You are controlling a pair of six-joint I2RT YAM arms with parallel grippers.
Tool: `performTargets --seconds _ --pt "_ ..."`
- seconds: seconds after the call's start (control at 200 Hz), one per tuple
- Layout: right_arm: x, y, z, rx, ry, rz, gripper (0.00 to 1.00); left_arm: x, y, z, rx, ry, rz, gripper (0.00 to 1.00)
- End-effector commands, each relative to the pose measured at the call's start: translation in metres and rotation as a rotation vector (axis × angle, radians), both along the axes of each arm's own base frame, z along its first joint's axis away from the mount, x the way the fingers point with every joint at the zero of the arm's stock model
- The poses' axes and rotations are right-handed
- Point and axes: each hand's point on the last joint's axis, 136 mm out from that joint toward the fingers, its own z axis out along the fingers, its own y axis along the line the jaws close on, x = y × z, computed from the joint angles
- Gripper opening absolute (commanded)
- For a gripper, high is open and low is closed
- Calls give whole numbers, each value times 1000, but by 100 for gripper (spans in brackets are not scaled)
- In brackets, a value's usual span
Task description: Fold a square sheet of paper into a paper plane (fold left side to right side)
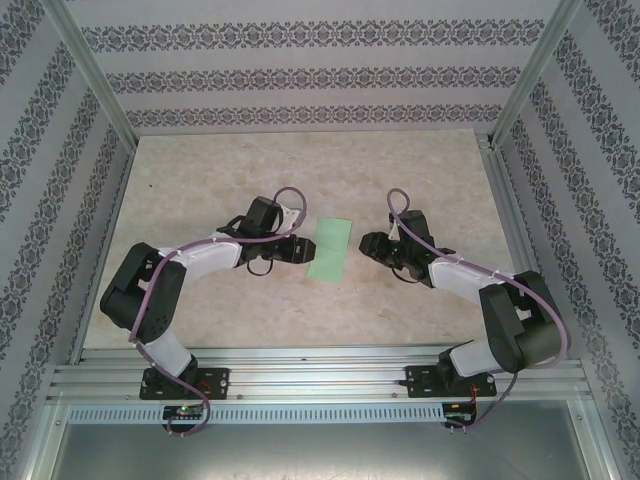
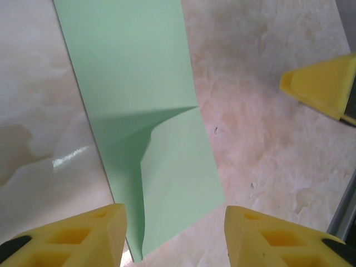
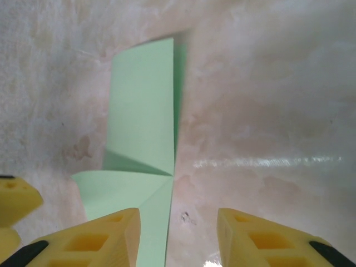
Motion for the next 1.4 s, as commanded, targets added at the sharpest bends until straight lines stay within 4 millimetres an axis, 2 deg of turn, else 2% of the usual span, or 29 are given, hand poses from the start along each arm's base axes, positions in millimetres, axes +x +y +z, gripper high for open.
performTargets --seconds 0.0,0.18,0.35,0.395,0.54,0.634,0.984,1.394 --pt "2 8 16 76 -66 36 43 2 -6 -4 -19 28 -63 51" --pt "-5 12 10 99 -48 61 43 14 -21 -16 -49 60 -106 49" --pt "-8 12 8 102 -45 64 43 22 -26 -33 -34 89 -105 40" --pt "-8 13 8 104 -45 68 43 22 -27 -35 -31 94 -104 37" --pt "-6 19 8 149 -36 64 42 24 -26 -31 -43 83 -101 15" --pt "-4 26 8 184 -30 58 42 24 -24 -23 -55 67 -93 8" --pt "11 59 2 309 0 64 45 23 -13 -12 -70 47 -67 7" --pt "24 86 0 343 19 90 42 23 -13 -19 -64 59 -66 9"
